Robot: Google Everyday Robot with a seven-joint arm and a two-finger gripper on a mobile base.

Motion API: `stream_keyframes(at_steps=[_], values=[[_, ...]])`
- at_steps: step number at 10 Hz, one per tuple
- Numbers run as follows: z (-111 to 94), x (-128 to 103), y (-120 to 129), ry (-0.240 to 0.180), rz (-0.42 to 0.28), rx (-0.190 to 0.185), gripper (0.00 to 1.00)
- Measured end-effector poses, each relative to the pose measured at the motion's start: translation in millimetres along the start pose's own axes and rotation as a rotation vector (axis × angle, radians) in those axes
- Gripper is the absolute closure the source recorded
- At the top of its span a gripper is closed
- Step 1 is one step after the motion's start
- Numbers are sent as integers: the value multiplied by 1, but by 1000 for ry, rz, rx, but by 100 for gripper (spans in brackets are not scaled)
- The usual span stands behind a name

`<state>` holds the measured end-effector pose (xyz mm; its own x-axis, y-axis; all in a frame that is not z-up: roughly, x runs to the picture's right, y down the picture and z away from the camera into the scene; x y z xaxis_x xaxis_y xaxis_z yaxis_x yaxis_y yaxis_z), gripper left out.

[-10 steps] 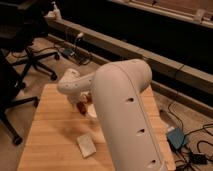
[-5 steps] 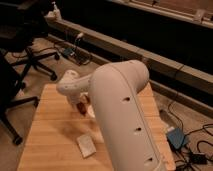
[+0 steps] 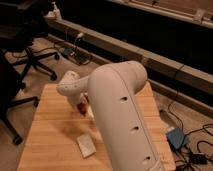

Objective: Drag the pepper across the table

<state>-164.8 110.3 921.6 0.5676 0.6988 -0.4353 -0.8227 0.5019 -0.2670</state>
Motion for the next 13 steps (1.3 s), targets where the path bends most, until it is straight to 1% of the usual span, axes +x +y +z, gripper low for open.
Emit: stream_keyframes(at_steps=[2, 3, 4, 5, 6, 13], values=[[1, -2, 2, 6, 7, -7, 36], [1, -2, 2, 10, 10, -9, 42], [1, -2, 1, 13, 12, -11, 50], [2, -2, 1, 21, 14, -17, 70], [2, -2, 2, 24, 15, -20, 75], [1, -5, 2, 42, 7, -19, 76]])
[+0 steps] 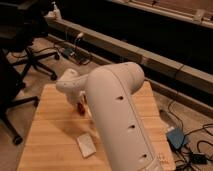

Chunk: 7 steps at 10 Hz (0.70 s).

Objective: Drag the pepper across the table

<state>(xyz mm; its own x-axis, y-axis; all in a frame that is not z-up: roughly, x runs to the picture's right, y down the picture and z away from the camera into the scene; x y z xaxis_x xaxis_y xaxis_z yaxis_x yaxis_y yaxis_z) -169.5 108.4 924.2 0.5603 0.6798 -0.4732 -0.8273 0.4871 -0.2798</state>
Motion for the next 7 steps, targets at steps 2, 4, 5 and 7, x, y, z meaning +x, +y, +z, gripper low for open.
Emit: stream_keyframes(at_steps=[2, 4, 5, 7], values=[[1, 0, -1, 6, 0, 2, 76], [1, -1, 0, 7, -2, 1, 76], [1, -1, 2, 8, -7, 1, 76], [1, -4, 7, 8, -19, 1, 76]])
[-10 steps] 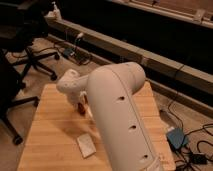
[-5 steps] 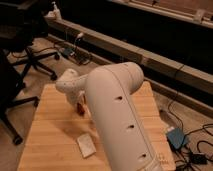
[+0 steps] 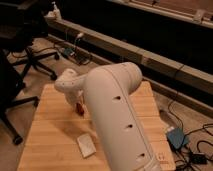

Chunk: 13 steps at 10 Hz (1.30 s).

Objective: Drag the pepper across the table

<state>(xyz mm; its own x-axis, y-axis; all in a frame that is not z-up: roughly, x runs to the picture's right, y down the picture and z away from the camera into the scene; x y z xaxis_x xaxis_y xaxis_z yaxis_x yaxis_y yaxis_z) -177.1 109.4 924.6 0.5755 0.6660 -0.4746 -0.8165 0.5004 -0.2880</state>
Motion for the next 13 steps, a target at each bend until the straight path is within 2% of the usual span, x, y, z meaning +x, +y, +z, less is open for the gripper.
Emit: stream_keyframes(at_steps=[6, 13], values=[[2, -11, 23, 9, -55, -2, 76], [0, -31, 65, 10, -156, -20, 76]])
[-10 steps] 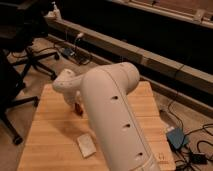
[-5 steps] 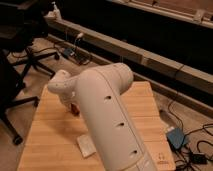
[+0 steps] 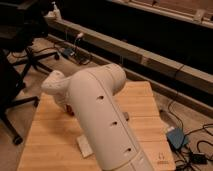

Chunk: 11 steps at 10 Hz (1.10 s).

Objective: Drag the pepper across the table

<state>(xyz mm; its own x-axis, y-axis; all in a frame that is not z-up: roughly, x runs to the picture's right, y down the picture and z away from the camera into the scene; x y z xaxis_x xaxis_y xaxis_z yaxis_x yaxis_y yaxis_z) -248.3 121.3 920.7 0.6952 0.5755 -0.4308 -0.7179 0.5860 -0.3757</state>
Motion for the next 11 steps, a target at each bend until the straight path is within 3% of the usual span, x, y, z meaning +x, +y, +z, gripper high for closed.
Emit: stream_keyframes(at_steps=[11], values=[[1, -23, 53, 8, -156, -4, 76]])
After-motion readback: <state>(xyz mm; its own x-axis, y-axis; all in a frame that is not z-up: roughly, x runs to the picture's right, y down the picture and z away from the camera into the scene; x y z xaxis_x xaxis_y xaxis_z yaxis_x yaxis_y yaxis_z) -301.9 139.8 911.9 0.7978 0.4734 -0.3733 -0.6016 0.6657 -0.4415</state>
